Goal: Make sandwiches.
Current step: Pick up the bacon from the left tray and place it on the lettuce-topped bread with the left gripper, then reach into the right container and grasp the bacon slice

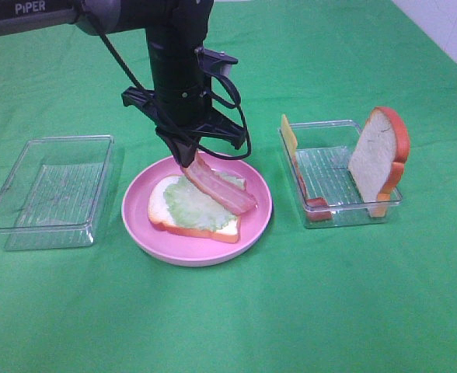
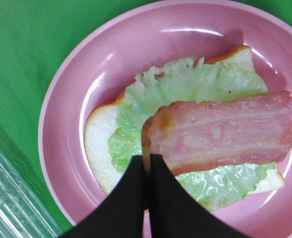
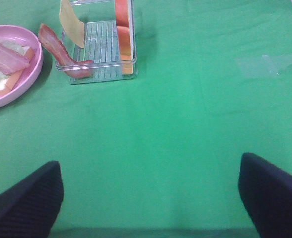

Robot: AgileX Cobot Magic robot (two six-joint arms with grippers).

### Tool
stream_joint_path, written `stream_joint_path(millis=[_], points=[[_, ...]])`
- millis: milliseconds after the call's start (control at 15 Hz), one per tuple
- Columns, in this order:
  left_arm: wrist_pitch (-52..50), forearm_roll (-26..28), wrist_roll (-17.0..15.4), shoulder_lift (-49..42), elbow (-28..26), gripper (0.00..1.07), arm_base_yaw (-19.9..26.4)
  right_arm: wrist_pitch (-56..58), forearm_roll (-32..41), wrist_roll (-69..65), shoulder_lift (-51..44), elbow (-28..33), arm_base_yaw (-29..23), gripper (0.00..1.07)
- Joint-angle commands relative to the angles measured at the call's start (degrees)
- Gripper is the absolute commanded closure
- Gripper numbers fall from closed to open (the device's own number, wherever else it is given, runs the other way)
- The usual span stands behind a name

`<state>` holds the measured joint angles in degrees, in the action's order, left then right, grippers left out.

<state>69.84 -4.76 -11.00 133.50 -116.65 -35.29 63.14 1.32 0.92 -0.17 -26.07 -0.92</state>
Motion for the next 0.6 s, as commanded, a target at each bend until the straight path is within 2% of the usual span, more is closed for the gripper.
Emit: stream_joint_path(millis=[67, 133, 200, 267, 333, 400, 600], points=[[5.79, 0.34, -0.23, 0.06, -0.06, 0.97, 0.11, 0.0, 0.11, 0.17, -1.43, 0.17, 0.11, 0.15], [5.79, 0.52, -0.23, 0.06, -0.06, 0.82, 0.11, 0.0, 0.11, 0.17, -1.43, 0.17, 0.11, 0.15], [5.79, 0.97, -0.74, 0.06, -0.06, 0.62, 0.11, 0.0, 0.11, 0.17, -1.43, 0.17, 0.11, 0.15], [5.79, 0.92, -3.04, 0.0, -0.06, 0.36, 0.11, 0.0, 0.11, 0.17, -1.43, 0.17, 0.11, 0.15], [5.79, 0.92, -3.95, -0.11, -0.06, 0.14, 0.11, 0.0, 0.11, 0.17, -1.43, 0.17, 0.11, 0.15], [5.79, 0.92, -3.9, -0.46, -0.11, 0.04, 0.11, 0.0, 0.11, 0.17, -1.43, 0.17, 0.11, 0.15], [5.79, 0.4, -2.01, -2.92, -0.17, 0.05, 0.52, 0.0, 0.11, 0.17, -1.43, 0.17, 0.11, 0.15]])
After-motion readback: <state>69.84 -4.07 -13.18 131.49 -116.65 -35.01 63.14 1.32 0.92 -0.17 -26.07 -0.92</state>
